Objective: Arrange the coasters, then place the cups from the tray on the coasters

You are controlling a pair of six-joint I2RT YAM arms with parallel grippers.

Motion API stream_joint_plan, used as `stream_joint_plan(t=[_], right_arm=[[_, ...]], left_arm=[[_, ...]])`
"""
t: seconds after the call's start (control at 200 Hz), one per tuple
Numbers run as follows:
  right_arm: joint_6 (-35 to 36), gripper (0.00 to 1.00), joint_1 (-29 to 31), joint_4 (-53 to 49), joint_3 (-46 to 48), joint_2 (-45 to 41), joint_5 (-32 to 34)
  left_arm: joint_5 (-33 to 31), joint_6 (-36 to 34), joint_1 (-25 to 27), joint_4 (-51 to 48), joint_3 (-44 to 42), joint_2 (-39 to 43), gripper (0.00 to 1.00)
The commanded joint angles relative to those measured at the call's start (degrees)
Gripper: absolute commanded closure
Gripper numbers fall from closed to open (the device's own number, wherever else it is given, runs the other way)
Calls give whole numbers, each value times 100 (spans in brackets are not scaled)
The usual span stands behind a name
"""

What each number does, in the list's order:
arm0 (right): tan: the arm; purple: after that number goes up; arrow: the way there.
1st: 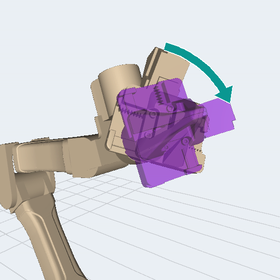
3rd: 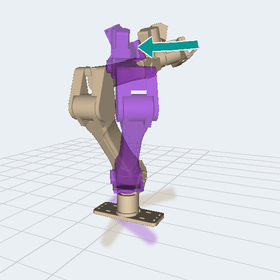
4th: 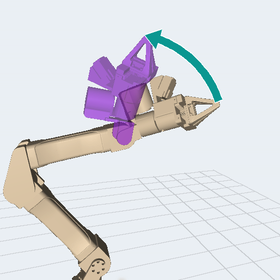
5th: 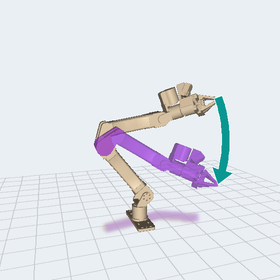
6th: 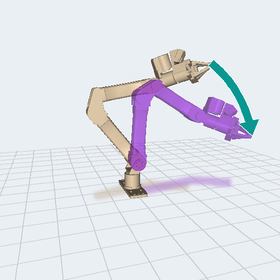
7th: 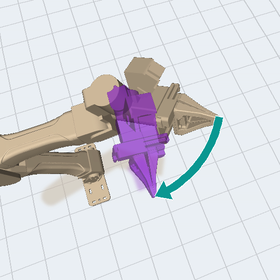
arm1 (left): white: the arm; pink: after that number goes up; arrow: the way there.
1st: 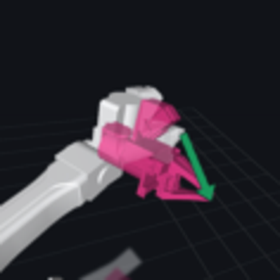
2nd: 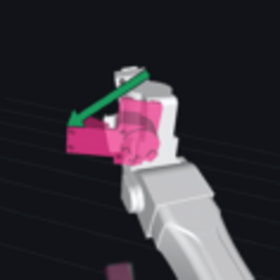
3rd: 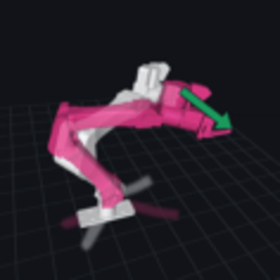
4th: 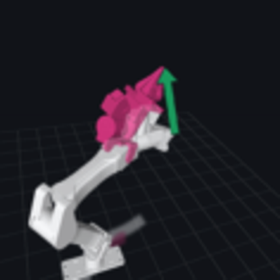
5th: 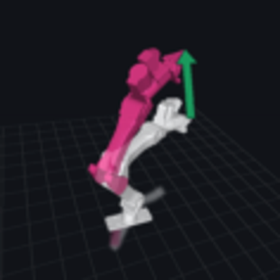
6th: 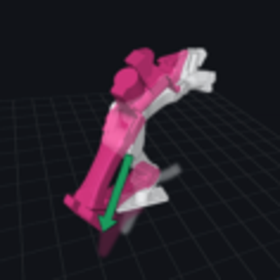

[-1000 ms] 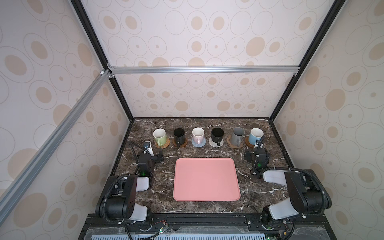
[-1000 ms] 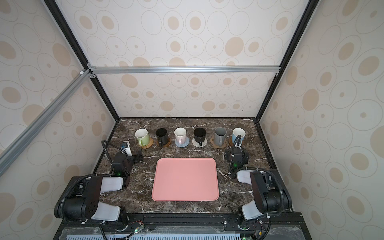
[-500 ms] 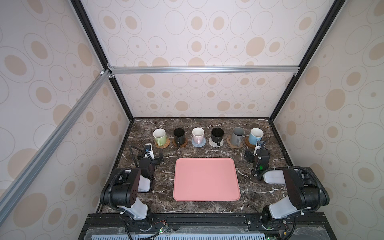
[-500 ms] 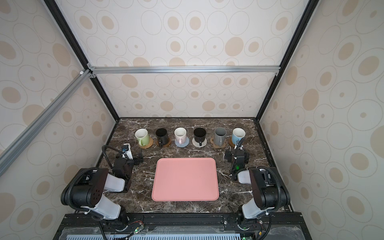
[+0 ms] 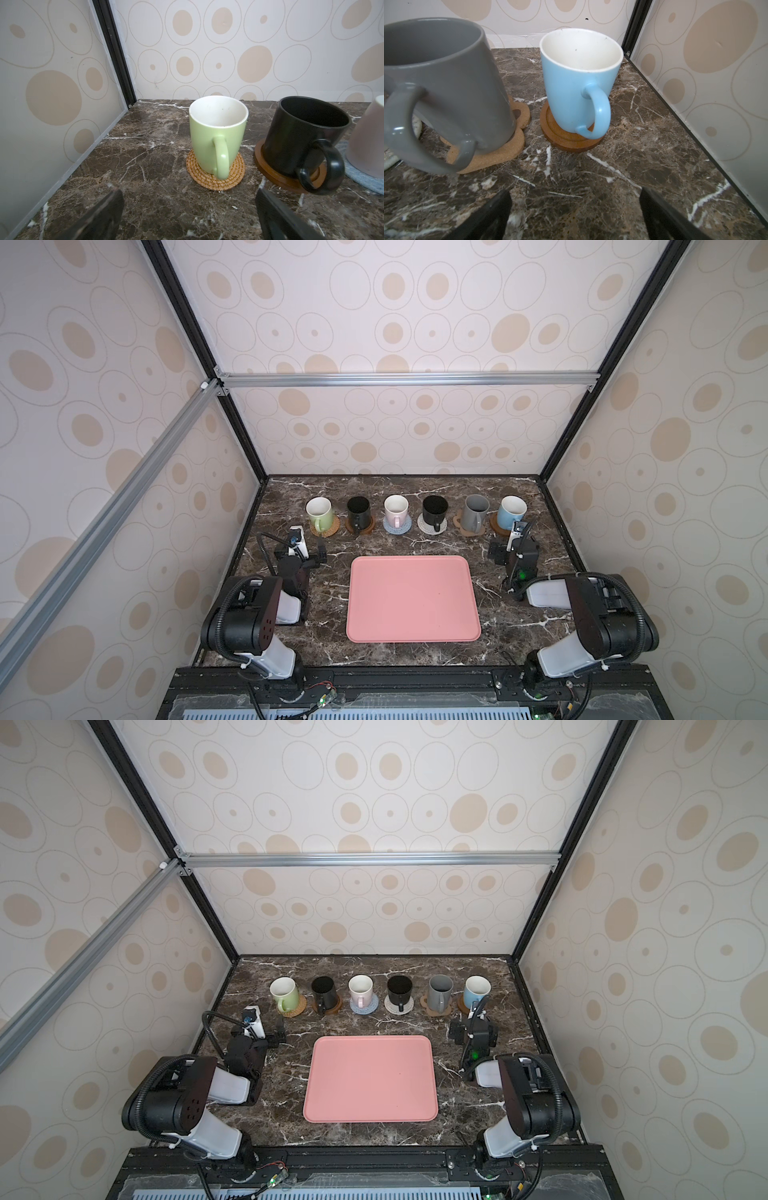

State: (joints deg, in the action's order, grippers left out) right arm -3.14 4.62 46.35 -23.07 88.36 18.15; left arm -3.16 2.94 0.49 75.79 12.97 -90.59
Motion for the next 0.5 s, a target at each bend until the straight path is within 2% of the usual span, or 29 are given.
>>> stream_joint_plan(t=[0.0,0.49], right_arm=[[85,0,-14,136,20,-44,6],[85,0,-14,129,6,-29,11]], left_arm=[[-1,-153,-4,173,-5,15,0],[-7,-153,-1,-30,137,-49,0]])
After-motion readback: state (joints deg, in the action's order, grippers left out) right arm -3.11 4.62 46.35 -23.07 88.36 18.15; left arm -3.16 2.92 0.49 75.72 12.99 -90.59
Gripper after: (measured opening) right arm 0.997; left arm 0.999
